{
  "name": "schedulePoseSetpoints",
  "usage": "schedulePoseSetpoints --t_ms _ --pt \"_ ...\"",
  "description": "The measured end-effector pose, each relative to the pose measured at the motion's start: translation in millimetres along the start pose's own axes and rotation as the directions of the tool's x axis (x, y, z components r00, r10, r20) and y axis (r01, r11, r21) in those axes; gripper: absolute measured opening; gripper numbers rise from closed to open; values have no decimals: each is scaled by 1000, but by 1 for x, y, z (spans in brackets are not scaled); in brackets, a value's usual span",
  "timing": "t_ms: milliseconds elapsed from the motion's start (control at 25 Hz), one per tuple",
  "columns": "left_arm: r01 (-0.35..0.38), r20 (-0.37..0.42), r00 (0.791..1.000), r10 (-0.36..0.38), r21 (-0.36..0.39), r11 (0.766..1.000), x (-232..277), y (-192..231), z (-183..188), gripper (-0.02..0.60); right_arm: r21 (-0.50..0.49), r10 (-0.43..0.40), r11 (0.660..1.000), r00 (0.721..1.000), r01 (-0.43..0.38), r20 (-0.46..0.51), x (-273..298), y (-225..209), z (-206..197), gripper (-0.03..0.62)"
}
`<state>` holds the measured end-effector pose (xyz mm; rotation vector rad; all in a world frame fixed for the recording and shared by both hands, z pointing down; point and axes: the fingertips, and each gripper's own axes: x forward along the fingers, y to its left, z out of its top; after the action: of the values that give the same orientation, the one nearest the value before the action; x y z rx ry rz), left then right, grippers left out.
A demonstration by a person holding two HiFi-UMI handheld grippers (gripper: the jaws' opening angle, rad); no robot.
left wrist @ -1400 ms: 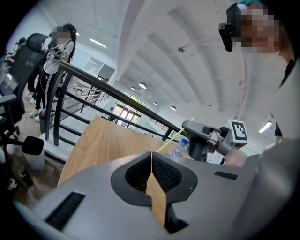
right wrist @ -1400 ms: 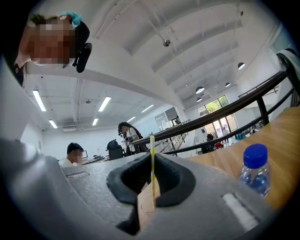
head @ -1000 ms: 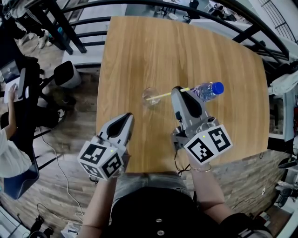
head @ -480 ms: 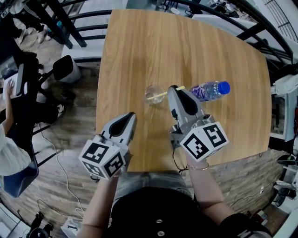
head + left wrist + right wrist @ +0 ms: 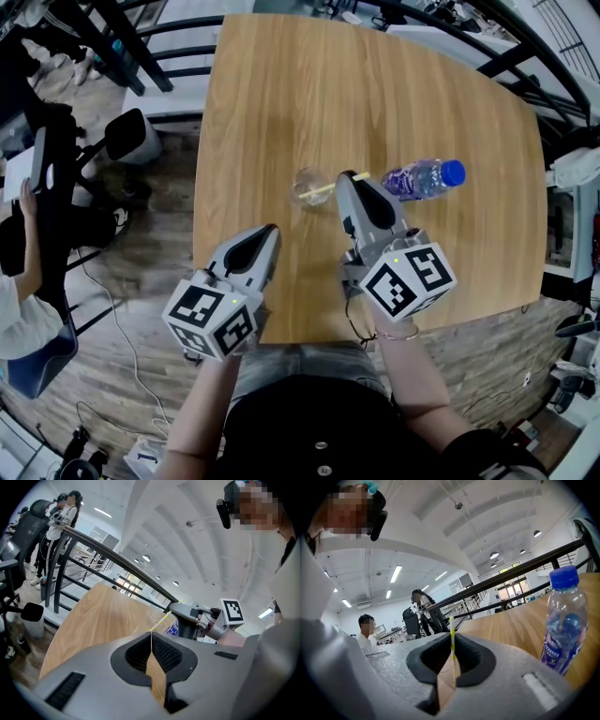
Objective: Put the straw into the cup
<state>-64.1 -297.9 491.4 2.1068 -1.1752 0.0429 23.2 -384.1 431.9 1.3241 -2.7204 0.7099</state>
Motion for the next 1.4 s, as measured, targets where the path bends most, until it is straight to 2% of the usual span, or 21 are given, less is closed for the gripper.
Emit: schedulePoseSetpoints --t_ms 280,400,640,840,1080,1400 --pt "-5 4 1000 5 1 1000 -5 -3 -1 20 16 4 1000 1000 -4 -21 0 3 -8 29" --pt "-17 13 1000 17 6 1000 -10 -3 -1 20 18 -1 1000 1000 1 -28 -3 4 -12 66" --pt "-17 15 1000 16 15 1000 -18 -5 -4 20 25 -1 1000 1000 2 -28 -8 8 -16 67" --pt "-16 21 1000 15 18 1000 -23 -8 -3 20 28 -11 1000 1000 11 -28 -14 8 -13 121" --pt "-22 36 999 21 25 999 -34 -9 -1 20 34 -22 999 1000 23 -16 -28 14 -13 121" --pt "-1 72 997 -3 52 999 -43 -22 14 20 42 49 998 998 -51 31 -49 37 9 110"
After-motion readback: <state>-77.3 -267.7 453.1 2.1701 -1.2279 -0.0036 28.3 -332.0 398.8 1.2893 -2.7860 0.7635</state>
